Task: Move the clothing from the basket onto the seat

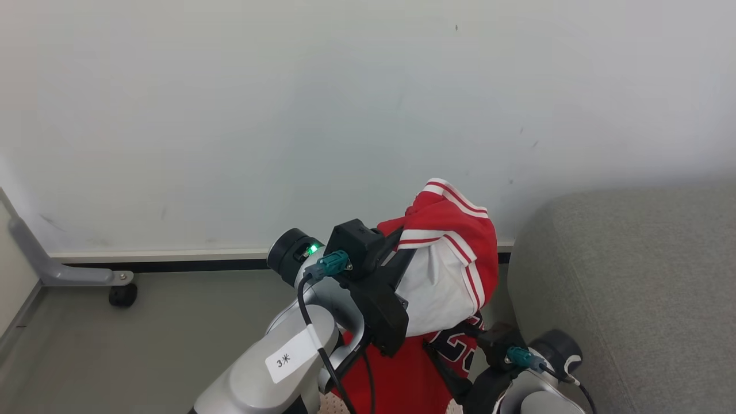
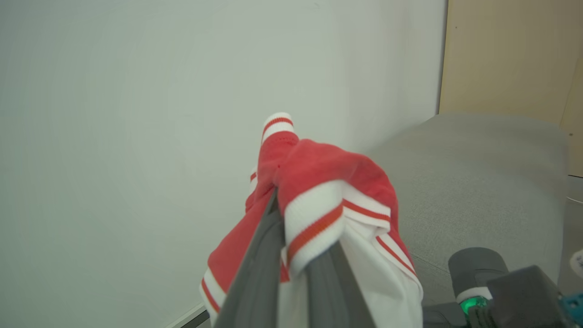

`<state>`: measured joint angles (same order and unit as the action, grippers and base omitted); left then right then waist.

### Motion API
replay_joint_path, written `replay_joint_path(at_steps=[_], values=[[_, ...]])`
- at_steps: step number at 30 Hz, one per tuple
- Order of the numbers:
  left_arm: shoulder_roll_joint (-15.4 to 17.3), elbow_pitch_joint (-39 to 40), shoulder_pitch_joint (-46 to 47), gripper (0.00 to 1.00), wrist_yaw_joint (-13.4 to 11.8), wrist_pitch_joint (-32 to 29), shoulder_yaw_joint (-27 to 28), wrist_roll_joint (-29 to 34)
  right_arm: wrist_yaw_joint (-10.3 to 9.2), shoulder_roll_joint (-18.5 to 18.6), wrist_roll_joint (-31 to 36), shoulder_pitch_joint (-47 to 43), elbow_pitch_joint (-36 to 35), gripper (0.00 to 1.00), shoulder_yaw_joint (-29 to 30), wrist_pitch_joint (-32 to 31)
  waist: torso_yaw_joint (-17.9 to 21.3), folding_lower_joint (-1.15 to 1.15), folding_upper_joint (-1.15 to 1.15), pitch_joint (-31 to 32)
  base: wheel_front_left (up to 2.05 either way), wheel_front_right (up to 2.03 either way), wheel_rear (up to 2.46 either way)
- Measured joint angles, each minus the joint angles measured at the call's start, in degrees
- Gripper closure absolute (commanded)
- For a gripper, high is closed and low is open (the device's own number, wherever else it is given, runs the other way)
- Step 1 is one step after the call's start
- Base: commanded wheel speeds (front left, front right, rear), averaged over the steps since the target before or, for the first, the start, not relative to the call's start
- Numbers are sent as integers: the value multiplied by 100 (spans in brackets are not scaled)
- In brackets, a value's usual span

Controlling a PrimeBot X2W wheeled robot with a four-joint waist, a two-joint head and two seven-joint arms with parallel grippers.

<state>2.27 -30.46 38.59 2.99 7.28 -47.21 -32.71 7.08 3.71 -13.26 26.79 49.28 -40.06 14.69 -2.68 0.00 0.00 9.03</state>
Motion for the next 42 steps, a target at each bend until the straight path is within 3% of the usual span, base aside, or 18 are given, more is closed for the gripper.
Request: replay_joint_path(at_steps=[8,9,10,16,27,34,36,38,39,42], values=[[5,120,2,100,-103,-166,-146,-223,4,-10,-44,330,196,0,-223,0,-76,0,0,-27,0,0,0],[5,124,2,100,-105,-167,-158,-231,4,-12,-63,350,222,17,-247,0,-83,0,0,-32,0,0,0],[7,132,3,100,-114,-175,-168,-244,4,-13,-79,370,250,53,-277,0,-89,0,0,-37,0,0,0],[5,121,10,100,-205,-233,-172,-326,5,-16,-194,468,305,100,-380,0,-111,0,0,-72,0,0,0],[51,-137,6,100,-353,-265,49,-354,5,-25,-549,334,118,100,-498,0,58,0,0,-129,0,0,0],[176,-253,-46,100,-463,-237,226,-411,5,-16,-778,79,-60,99,-215,0,237,0,0,-148,0,0,0],[196,-268,-64,100,-500,-223,245,-411,5,-5,-806,46,-89,56,-154,0,265,0,0,-148,0,0,0],[241,-288,-111,100,-513,-201,278,-412,5,45,-842,-25,-172,4,-44,0,325,0,0,-149,0,0,0],[266,-291,-146,100,-553,-170,297,-413,2,80,-856,-71,-229,0,11,0,355,0,0,-150,0,0,0],[307,-333,-213,100,-603,-103,363,-478,-59,210,-912,-223,-385,0,182,0,447,0,0,-152,0,0,0]])
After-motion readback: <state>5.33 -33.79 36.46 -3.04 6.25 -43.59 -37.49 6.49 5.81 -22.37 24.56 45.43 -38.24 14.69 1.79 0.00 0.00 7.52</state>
